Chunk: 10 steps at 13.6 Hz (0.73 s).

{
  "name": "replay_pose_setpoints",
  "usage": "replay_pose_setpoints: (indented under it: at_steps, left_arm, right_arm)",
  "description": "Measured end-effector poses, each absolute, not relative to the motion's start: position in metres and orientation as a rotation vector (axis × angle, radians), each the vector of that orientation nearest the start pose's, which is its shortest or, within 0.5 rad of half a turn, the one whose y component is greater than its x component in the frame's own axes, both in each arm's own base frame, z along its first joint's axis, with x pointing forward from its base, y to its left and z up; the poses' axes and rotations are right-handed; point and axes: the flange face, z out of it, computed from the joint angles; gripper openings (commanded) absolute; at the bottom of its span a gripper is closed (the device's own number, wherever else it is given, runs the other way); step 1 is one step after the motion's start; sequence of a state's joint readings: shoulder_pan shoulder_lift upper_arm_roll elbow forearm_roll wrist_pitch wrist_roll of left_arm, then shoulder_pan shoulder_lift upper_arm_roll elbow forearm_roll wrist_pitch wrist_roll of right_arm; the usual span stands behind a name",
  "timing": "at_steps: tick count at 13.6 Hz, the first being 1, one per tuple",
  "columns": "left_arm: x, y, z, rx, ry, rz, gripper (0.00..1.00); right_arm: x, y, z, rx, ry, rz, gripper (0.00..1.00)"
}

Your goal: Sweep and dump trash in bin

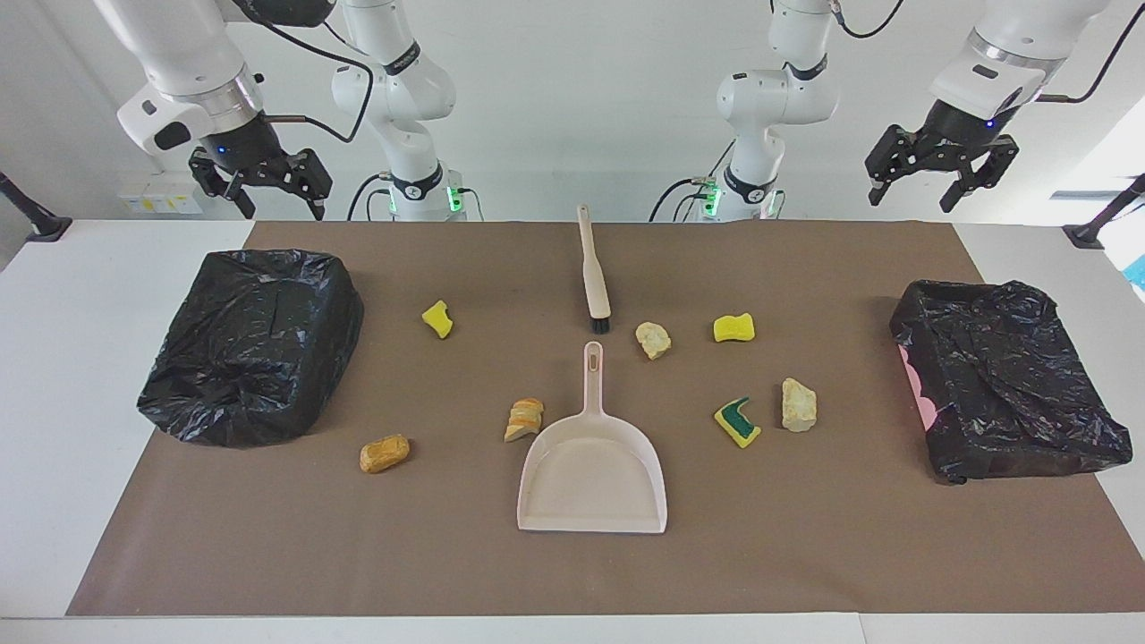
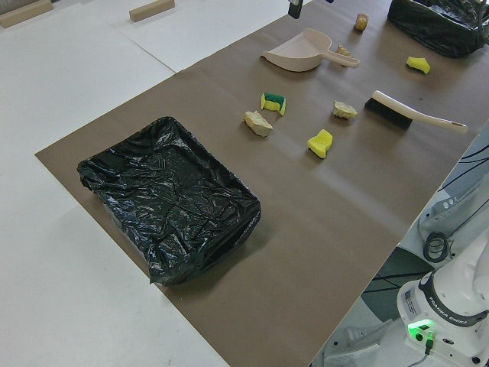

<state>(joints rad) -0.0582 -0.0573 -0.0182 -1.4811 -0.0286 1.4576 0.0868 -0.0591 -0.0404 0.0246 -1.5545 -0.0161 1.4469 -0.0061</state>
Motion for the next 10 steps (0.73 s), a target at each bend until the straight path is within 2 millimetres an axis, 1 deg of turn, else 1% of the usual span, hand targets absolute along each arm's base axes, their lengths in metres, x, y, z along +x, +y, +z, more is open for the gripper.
replay_pose_setpoints:
  at_steps: [6, 8, 10]
  left_arm:
    - [0.52, -0.048, 0.686, -3.156, 0.277, -0.048, 1.0]
    - [0.516, -0.053, 0.682, -3.154, 0.291, -0.037, 1.0]
    - [0.508, -0.063, 0.676, -3.152, 0.296, -0.035, 1.0]
  right_arm:
    - [0.527, -0.021, 0.643, -3.156, 0.05, 0.128, 1.0]
    - [0.52, -0.026, 0.641, -3.151, 0.067, 0.197, 1.0]
    - [0.518, -0.035, 0.642, -3.148, 0.093, 0.205, 1.0]
